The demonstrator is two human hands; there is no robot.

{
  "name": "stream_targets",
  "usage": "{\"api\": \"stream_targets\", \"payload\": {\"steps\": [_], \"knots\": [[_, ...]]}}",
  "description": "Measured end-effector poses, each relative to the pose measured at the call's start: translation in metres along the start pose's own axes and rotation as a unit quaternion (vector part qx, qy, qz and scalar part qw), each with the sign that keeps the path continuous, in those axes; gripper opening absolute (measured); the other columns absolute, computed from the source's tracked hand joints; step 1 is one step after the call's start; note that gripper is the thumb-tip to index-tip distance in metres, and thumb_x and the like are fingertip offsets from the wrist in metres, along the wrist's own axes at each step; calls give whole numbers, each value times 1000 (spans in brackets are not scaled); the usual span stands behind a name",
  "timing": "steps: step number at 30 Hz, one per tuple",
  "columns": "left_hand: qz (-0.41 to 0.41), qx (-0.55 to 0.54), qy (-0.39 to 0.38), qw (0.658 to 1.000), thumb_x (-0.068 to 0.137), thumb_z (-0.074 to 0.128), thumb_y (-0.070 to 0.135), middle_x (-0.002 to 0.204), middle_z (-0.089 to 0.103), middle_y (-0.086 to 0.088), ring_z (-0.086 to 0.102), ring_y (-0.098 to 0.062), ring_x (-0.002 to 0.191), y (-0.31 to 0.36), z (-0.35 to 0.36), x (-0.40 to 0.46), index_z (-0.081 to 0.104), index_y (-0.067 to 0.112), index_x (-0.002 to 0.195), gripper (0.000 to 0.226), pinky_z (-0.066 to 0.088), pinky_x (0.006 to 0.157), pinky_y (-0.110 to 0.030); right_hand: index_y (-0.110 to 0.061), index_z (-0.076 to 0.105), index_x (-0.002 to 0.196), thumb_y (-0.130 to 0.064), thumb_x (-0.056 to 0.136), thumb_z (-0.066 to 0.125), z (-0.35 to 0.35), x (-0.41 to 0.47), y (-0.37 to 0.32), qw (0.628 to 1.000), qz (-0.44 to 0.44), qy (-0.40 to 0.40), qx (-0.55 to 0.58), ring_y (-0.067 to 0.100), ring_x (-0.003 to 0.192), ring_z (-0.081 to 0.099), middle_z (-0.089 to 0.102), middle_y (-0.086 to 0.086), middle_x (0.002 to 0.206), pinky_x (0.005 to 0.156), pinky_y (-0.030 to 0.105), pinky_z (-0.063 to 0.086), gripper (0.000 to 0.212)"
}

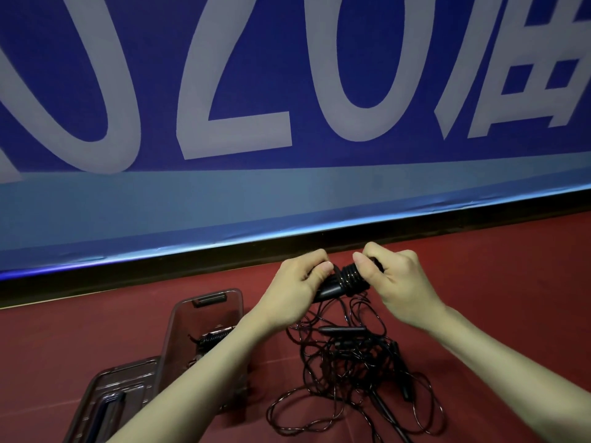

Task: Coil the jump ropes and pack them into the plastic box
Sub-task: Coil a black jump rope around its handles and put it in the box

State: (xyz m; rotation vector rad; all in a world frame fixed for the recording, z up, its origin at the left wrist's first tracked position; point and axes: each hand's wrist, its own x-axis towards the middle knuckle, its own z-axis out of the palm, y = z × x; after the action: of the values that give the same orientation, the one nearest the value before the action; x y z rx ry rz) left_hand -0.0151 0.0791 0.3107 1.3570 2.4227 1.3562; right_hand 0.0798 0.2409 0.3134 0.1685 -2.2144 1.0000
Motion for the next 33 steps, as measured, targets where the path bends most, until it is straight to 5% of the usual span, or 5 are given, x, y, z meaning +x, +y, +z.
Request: {"api": "stream_targets", "payload": {"steps": [5,9,15,22,33], "knots": [[38,43,51,997,89,39,53,50,42,8,35,-12,49,1,-5,-2,46,32,80,24,29,54,-30,-22,38,60,-35,96,50,5,-2,-5,988,118,-7,101,4,43,30,35,-12,47,43,15,26,41],[54,34,121,991,83,52,56,57,51,10,43,-20,51,8,-12,0,43,28,82,30,36,54,-33,-14,37,63,-14,102,43,-1,6,-12,931,255,-76,249,4,34,24,32,-12,44,36,16,18,39],[107,145,178,967,81,54,60,59,57,7,48,-15,52,18,-19,3,41,28,84,35,40,52,-31,-18,62,59,-43,98,46,-8,13,-25,890,338,-146,267,8,31,18,30,-6,37,44,23,8,49],[69,77,112,988,79,55,62,57,52,4,41,-18,50,18,-20,3,44,23,78,41,35,53,-31,-16,33,55,-25,104,43,9,5,-14,976,214,0,30,7,42,27,27,-11,42,47,24,21,50],[52,11,65,996,83,61,42,67,52,-3,45,-25,63,35,-21,2,44,17,79,30,37,62,-34,-19,33,56,-27,99,41,11,3,-13,987,141,71,16,7,46,32,31,-11,46,46,20,25,45]]}}
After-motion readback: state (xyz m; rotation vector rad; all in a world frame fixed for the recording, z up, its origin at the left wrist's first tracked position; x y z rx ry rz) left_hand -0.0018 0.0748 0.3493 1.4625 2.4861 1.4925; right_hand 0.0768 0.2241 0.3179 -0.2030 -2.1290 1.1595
